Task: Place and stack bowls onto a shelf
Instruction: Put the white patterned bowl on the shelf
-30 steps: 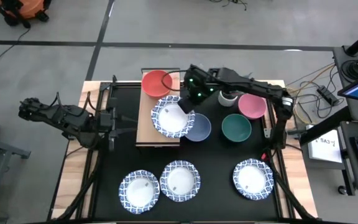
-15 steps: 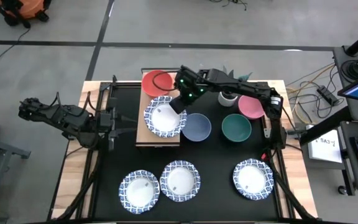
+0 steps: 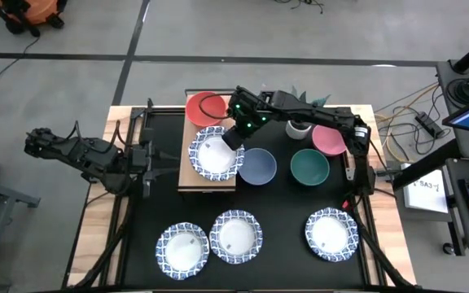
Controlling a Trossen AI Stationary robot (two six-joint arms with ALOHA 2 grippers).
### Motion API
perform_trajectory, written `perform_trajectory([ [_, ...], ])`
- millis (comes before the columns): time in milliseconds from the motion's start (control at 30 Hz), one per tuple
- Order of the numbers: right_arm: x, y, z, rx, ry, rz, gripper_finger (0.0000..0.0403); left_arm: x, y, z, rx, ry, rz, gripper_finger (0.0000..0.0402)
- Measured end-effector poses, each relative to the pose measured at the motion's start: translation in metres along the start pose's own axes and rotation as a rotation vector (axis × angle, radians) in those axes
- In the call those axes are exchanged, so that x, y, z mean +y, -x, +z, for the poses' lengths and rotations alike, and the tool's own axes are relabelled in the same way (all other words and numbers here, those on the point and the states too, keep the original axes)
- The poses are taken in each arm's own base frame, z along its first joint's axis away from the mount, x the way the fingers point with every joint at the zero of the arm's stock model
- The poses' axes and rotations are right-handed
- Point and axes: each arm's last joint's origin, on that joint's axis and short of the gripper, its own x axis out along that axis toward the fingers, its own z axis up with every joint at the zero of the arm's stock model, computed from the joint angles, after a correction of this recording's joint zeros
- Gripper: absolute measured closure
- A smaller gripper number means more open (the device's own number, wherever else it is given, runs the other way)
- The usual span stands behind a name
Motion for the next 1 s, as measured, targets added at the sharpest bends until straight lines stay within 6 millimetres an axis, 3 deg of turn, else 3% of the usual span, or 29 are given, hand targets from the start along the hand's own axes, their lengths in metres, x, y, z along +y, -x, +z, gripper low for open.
perform_trajectory([
  [267,0.001,0.0,0.0,-0.002,-0.011,-0.005,0.0373,0.0,-0.001,0.0,0.001,0.0,-0.001,0.0295],
  [633,0.001,0.0,0.0,-0.011,-0.023,-0.002,0.0247,0.0,-0.001,0.0,0.001,0.0,0.0,0.0295],
  [800,0.004,0.014,0.006,-0.052,-0.011,0.012,0.0219,0.0,-0.001,0.0,0.001,0.004,0.0,0.0295],
  [1000,0.011,0.031,0.014,-0.107,0.037,0.032,0.0217,0.0,-0.001,0.0,0.0,0.022,0.0,0.0295],
])
